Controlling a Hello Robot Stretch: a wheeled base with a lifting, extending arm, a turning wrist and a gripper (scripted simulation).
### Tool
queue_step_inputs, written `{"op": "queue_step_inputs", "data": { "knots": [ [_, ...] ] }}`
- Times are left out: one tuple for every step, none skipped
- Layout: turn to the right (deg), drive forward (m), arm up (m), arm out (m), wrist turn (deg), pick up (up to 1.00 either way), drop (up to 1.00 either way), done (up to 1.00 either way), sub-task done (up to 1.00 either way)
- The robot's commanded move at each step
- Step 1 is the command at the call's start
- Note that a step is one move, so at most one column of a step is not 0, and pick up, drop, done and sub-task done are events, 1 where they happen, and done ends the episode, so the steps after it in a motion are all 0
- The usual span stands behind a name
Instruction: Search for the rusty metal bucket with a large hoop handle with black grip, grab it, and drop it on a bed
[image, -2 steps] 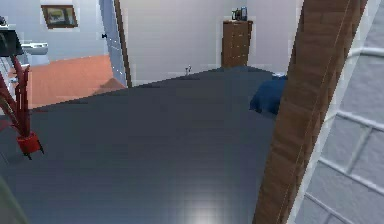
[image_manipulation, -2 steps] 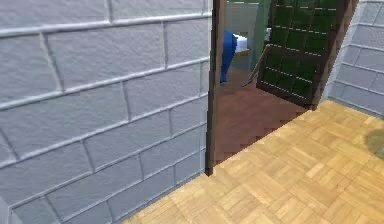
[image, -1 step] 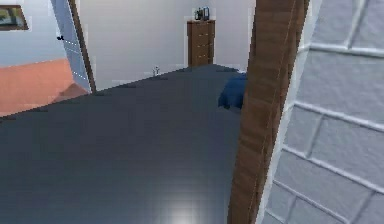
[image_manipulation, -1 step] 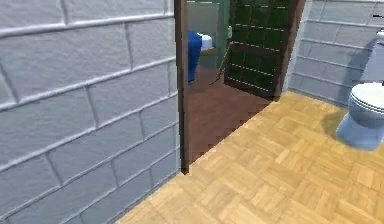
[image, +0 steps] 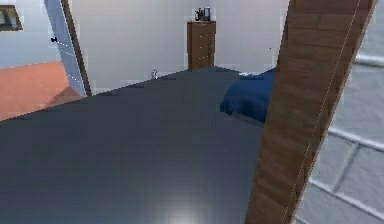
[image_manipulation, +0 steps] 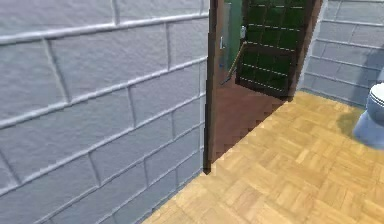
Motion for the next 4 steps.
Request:
{"op": "queue_step_inputs", "data": {
  "knots": [
    [-36.0,0.00,0.00,0.00,0.0,0.00,0.00,0.00,0.00],
    [0.0,1.00,0.00,0.00,0.0,0.00,0.00,0.00,0.00],
    [0.0,1.00,0.00,0.00,0.0,0.00,0.00,0.00,0.00],
    [0.0,1.00,0.00,0.00,0.0,0.00,0.00,0.00,0.00]
  ]
}}
